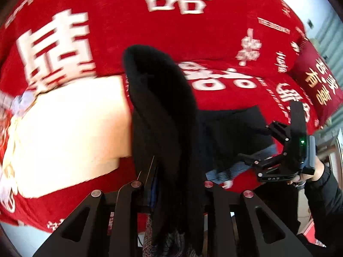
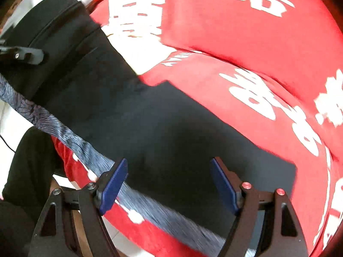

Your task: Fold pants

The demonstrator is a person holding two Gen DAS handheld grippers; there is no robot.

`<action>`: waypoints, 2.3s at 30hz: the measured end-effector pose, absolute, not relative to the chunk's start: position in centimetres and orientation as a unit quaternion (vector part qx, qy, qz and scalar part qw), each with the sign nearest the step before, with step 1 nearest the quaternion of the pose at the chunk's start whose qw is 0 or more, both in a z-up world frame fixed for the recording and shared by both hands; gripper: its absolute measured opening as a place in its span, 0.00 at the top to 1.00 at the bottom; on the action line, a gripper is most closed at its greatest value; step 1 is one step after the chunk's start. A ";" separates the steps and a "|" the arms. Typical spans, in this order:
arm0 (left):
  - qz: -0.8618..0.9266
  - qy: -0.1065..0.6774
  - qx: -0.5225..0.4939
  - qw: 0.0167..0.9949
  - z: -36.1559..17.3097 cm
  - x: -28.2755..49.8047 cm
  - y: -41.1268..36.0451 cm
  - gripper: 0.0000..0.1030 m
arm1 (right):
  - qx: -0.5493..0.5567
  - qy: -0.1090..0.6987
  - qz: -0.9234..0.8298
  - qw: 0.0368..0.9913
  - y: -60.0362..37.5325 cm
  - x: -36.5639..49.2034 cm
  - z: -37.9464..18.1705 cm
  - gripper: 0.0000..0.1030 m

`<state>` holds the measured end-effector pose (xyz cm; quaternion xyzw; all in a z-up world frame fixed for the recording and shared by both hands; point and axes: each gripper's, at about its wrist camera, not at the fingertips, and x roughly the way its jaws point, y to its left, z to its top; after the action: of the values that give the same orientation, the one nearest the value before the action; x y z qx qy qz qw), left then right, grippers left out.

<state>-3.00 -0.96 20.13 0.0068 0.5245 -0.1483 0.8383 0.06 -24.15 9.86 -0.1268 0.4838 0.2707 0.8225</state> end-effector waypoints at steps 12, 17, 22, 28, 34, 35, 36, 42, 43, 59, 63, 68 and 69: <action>-0.208 0.544 0.086 0.808 20.2 -0.1 -17.6 0.82 | -0.048 0.487 0.145 0.860 -37.2 -2.6 9.1 0.20; -0.236 0.546 0.106 0.797 20.4 0.8 -23.8 0.82 | -0.014 0.471 0.137 0.871 -40.2 -3.6 9.7 0.20; -0.199 0.606 0.106 0.763 13.7 4.0 -27.5 0.82 | 0.001 0.474 0.114 0.873 -42.3 -4.0 9.0 0.20; -0.162 0.626 0.133 0.752 8.7 4.5 -30.4 0.82 | 0.019 0.482 0.104 0.870 -44.5 -5.0 7.5 0.20; -0.187 0.614 0.124 0.757 10.9 4.3 -31.4 0.82 | 0.036 0.487 0.103 0.867 -45.0 -5.3 6.5 0.20; -0.189 0.613 0.125 0.757 10.8 4.4 -31.8 0.81 | 0.039 0.488 0.105 0.866 -45.0 -5.3 6.3 0.20; -0.184 0.617 0.127 0.754 10.3 4.6 -31.9 0.79 | 0.041 0.490 0.107 0.864 -44.9 -5.3 6.1 0.20; -0.211 0.624 0.103 0.745 9.1 4.5 -32.7 0.25 | 0.030 0.496 0.101 0.862 -44.8 -5.9 5.9 0.20; -0.223 0.619 0.103 0.746 9.9 4.0 -32.9 0.23 | 0.030 0.497 0.099 0.862 -45.0 -6.1 5.9 0.20; -0.236 0.552 -0.029 0.799 13.3 1.2 -19.5 0.00 | 0.043 0.455 0.094 0.884 -45.0 -7.9 11.1 0.20; -0.149 0.568 -0.001 0.810 10.3 1.0 -16.7 0.00 | 0.018 0.441 0.152 0.884 -40.9 -7.9 12.3 0.20; -0.109 0.587 -0.019 0.802 6.8 0.5 -14.2 0.00 | 0.007 0.443 0.249 0.861 -35.5 -7.5 10.9 0.18; -0.115 0.594 -0.023 0.796 6.0 0.5 -14.0 0.00 | 0.010 0.463 0.237 0.854 -35.4 -6.8 9.5 0.18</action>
<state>0.48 -14.01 6.04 -0.0228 0.5943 -0.1148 0.7957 -6.80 -35.38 9.53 0.0097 0.4633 0.2374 0.8538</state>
